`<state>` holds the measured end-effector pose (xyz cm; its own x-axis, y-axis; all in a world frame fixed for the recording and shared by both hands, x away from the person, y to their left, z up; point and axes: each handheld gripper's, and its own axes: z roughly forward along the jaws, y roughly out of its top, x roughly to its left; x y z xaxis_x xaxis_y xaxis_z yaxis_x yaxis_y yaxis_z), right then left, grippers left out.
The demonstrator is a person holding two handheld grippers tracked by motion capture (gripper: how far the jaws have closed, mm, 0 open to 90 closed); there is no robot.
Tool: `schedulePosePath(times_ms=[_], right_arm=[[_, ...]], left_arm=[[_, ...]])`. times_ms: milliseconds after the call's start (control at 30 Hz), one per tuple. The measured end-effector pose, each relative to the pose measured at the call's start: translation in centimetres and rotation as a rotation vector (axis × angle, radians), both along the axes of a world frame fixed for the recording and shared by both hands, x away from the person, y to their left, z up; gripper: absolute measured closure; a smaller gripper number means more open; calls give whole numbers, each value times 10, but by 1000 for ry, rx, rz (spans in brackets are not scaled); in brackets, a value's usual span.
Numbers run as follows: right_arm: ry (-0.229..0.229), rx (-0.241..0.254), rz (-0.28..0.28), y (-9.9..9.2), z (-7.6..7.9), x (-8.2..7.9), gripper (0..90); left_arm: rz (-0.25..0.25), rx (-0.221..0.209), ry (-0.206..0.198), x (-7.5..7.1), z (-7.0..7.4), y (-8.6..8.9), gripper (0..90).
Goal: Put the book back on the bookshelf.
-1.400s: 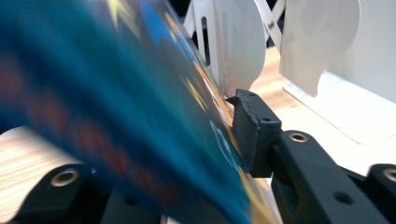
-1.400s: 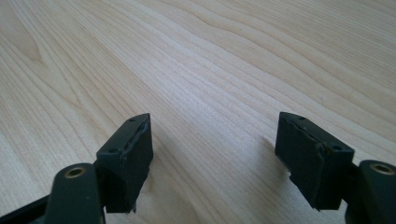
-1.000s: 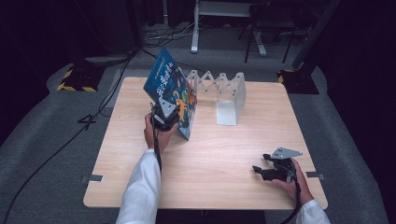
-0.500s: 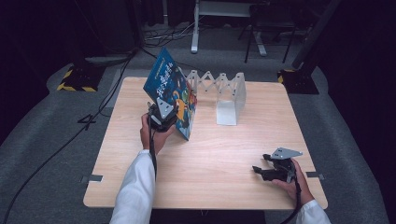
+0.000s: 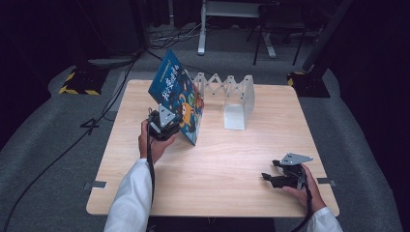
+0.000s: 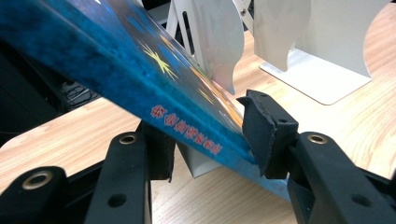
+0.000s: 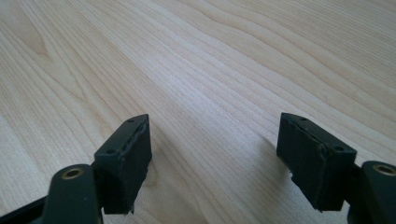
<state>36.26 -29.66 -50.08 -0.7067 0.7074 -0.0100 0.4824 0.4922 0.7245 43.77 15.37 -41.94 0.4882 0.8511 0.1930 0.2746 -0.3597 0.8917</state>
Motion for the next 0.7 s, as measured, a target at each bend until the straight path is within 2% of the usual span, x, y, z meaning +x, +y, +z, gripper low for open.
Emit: schedulePosePath(times_ms=[167,367,433,600,700], right_arm=[[-11,12,9,-1,2,-1,266],[-30,28,-19,-3,7,-3,267],[-34,23,-24,-3,8,-3,266],[-55,4,-21,-1,15,-8,263],[-63,1,-21,-1,18,-11,263]], left_arm=[[-23,2,8,-4,2,3,549],[-49,10,13,-8,0,7,540],[-57,7,15,-11,0,8,506],[-106,54,45,-19,2,10,463],[-125,40,64,-23,2,14,429]])
